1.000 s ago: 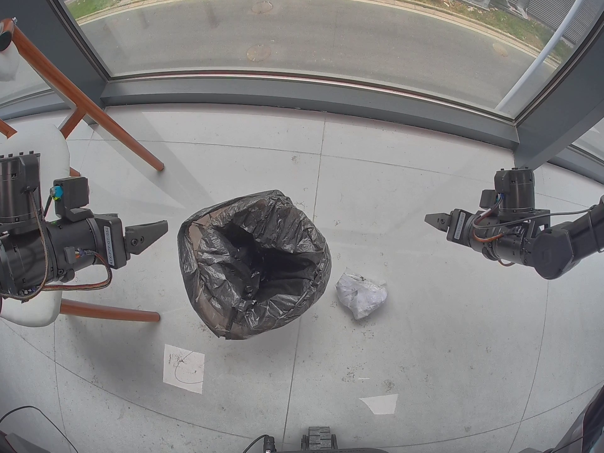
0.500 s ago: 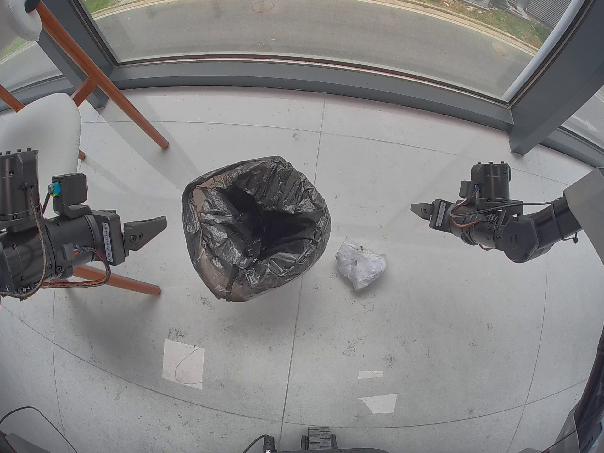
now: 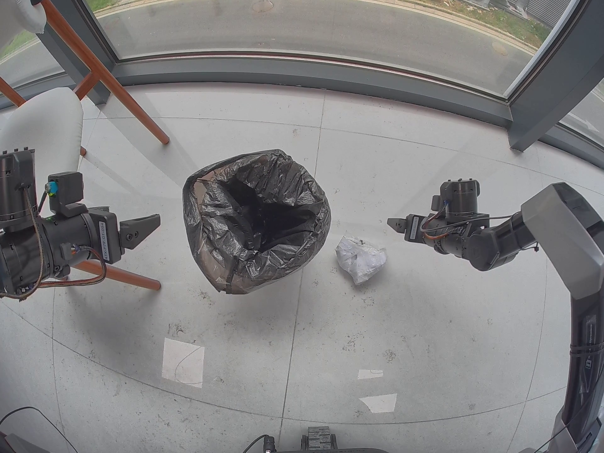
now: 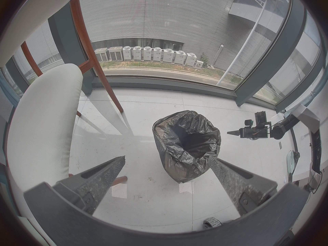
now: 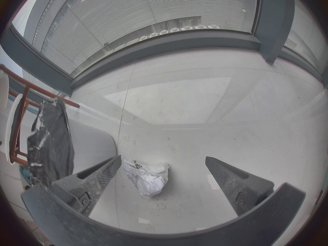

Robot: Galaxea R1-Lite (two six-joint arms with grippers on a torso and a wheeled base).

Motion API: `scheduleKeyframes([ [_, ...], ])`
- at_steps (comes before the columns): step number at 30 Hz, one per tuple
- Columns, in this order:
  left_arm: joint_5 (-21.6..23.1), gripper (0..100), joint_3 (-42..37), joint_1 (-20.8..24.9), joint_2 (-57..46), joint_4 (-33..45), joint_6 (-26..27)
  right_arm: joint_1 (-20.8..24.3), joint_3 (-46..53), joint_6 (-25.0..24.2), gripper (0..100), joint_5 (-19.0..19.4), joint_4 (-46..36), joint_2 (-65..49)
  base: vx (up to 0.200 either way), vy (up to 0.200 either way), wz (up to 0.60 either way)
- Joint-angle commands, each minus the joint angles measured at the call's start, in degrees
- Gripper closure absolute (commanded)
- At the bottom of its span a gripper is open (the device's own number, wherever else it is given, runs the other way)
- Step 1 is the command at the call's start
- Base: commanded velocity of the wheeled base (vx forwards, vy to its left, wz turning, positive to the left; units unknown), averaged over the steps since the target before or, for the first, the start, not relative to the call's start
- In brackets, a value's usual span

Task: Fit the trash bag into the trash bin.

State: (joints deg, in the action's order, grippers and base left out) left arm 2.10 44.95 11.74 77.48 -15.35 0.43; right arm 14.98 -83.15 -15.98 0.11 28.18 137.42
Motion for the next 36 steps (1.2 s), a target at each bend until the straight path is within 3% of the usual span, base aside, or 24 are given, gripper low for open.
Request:
scheduleKeyframes([
  [1, 0.01, 0, -0.74, -0.05, -0.93, -0.03, 0.01, 0.66, -6.58, 2.01, 0, 0.33, 1.43, 9.26, 0.000, 0.000, 0.00],
  [7, 0.01, 0, -1.35, -3.57, -1.11, -0.03, 0.36, 1.54, -14.06, 2.27, 0, 2.18, 0.73, 15.07, 0.000, 0.000, 0.00],
  [20, 0.01, 0, -3.02, -3.74, -2.07, -0.03, 0.28, 2.68, -23.90, 2.71, 0, 2.26, 0.20, 22.54, 0.000, 0.000, 0.00],
  [29, -0.08, 0, -2.93, -3.83, -2.07, -0.03, 0.28, 2.51, -31.44, 3.85, 0, 2.44, -4.54, 27.02, 0.000, 0.000, 0.00],
  [30, -0.08, 0, -2.93, -3.92, -2.07, -0.03, 0.28, 2.51, -31.44, 3.94, 100, 2.53, -4.89, 27.28, 0.000, 0.000, 0.00],
  [36, -0.16, 0, -2.93, -4.01, -2.16, -0.03, 0.28, 2.33, -31.44, 5.43, 100, 2.61, -4.98, 28.16, 0.000, 0.000, 0.00],
])
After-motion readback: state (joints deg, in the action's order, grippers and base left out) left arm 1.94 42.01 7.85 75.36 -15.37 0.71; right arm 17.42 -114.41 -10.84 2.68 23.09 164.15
